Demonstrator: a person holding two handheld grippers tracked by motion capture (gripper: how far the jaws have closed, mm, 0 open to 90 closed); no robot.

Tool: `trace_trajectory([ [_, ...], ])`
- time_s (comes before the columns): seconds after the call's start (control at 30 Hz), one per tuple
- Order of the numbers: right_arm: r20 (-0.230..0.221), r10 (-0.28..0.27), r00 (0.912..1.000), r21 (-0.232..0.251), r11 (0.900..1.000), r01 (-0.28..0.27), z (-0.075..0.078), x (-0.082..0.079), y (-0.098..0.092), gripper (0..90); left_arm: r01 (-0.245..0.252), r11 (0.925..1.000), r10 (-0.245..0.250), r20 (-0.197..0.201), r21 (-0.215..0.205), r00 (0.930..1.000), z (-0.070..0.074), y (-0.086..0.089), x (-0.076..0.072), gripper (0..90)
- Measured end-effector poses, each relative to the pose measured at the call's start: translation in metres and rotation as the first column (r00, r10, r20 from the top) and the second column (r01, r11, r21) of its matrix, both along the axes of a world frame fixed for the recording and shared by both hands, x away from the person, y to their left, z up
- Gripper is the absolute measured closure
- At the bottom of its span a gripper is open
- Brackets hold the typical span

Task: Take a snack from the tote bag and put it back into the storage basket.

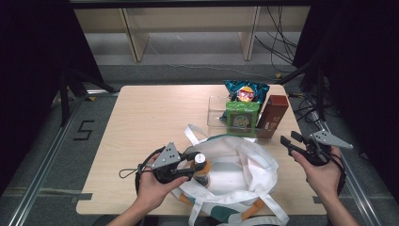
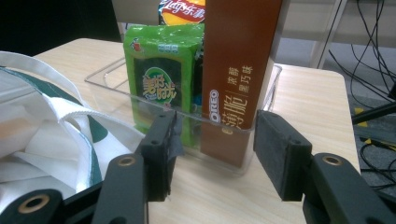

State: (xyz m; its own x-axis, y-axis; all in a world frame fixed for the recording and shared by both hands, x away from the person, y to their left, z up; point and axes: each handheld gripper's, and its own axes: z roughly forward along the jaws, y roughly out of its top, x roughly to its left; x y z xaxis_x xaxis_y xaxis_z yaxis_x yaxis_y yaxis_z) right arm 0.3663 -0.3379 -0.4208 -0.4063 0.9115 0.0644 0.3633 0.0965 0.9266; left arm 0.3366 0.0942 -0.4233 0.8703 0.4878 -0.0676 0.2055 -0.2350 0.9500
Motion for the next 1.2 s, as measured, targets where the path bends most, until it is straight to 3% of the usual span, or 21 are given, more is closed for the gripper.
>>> trace_trajectory([
  [0.07, -0.013, -0.006, 0.9999, 0.015, 1.0, 0.007, 0.0, -0.002, 0.001, 50.7, 0.009, 0.9999, -0.009, 0.0, 0.004, 1.0, 0.001, 0.0, 0.001, 58.8],
  [0.13, 0.011, -0.003, 0.9999, -0.015, 1.0, 0.003, -0.001, -0.001, -0.002, 50.7, 0.017, 0.9998, -0.017, -0.001, 0.004, 0.9998, 0.001, 0.001, 0.002, 58.9],
  [0.3, -0.003, -0.018, 0.9998, 0.011, 1.0, 0.018, -0.001, -0.005, -0.002, 50.7, 0.037, 0.9992, -0.037, -0.002, 0.014, 0.9993, 0.003, 0.0, 0.003, 59.0],
  [0.4, 0.027, -0.021, 0.9994, 0.001, 1.0, 0.021, -0.002, -0.005, -0.003, 50.7, 0.048, 0.9986, -0.048, 0.002, 0.023, 0.9989, 0.005, -0.001, 0.004, 59.0],
  [0.47, 0.001, -0.03, 0.9996, 0.023, 0.999, 0.03, -0.002, -0.007, -0.001, 50.7, 0.051, 0.9984, -0.051, 0.006, 0.022, 0.9987, 0.008, -0.001, 0.005, 59.0],
  [0.53, 0.013, -0.025, 0.9996, 0.012, 1.0, 0.025, -0.002, -0.006, -0.002, 50.7, 0.056, 0.9983, -0.056, 0.015, 0.014, 0.9983, 0.013, 0.0, 0.006, 59.0],
  [0.7, -0.005, -0.007, 1.0, 0.0, 1.0, 0.007, -0.002, -0.006, -0.002, 50.7, 0.06, 0.9982, -0.06, 0.038, 0.001, 0.9975, 0.024, 0.001, 0.007, 59.1],
  [0.87, -0.013, -0.01, 0.9999, 0.024, 1.0, 0.011, -0.001, -0.007, -0.001, 50.6, 0.061, 0.9981, -0.06, 0.052, -0.009, 0.9968, 0.034, 0.001, 0.008, 59.0],
  [0.93, 0.01, -0.006, 0.9999, -0.018, 1.0, 0.006, -0.003, -0.007, -0.004, 50.6, 0.057, 0.9983, -0.056, 0.055, -0.011, 0.9969, 0.038, 0.002, 0.009, 59.1],
  [0.97, -0.015, -0.008, 0.9999, -0.004, 1.0, 0.007, -0.002, -0.008, -0.004, 50.7, 0.058, 0.9982, -0.057, 0.059, -0.016, 0.9966, 0.04, 0.002, 0.01, 59.1],
  [1.0, -0.01, 0.009, 0.9999, -0.03, 1.0, -0.009, -0.002, -0.007, -0.006, 50.7, 0.06, 0.9981, -0.058, 0.063, -0.018, 0.9963, 0.042, 0.002, 0.01, 59.1],
  [1.1, -0.019, 0.003, 0.9998, -0.018, 1.0, -0.003, -0.002, -0.008, -0.005, 50.7, 0.058, 0.9979, -0.056, 0.068, -0.027, 0.9961, 0.047, 0.002, 0.012, 59.1],
  [1.13, 0.004, 0.004, 1.0, -0.022, 1.0, -0.004, -0.002, -0.006, -0.006, 50.6, 0.061, 0.9977, -0.059, 0.071, -0.028, 0.9957, 0.049, 0.002, 0.014, 59.1],
  [1.2, -0.011, 0.004, 0.9999, -0.026, 1.0, -0.005, -0.002, -0.008, -0.005, 50.7, 0.062, 0.9976, -0.059, 0.073, -0.032, 0.9955, 0.051, 0.002, 0.015, 59.1],
])
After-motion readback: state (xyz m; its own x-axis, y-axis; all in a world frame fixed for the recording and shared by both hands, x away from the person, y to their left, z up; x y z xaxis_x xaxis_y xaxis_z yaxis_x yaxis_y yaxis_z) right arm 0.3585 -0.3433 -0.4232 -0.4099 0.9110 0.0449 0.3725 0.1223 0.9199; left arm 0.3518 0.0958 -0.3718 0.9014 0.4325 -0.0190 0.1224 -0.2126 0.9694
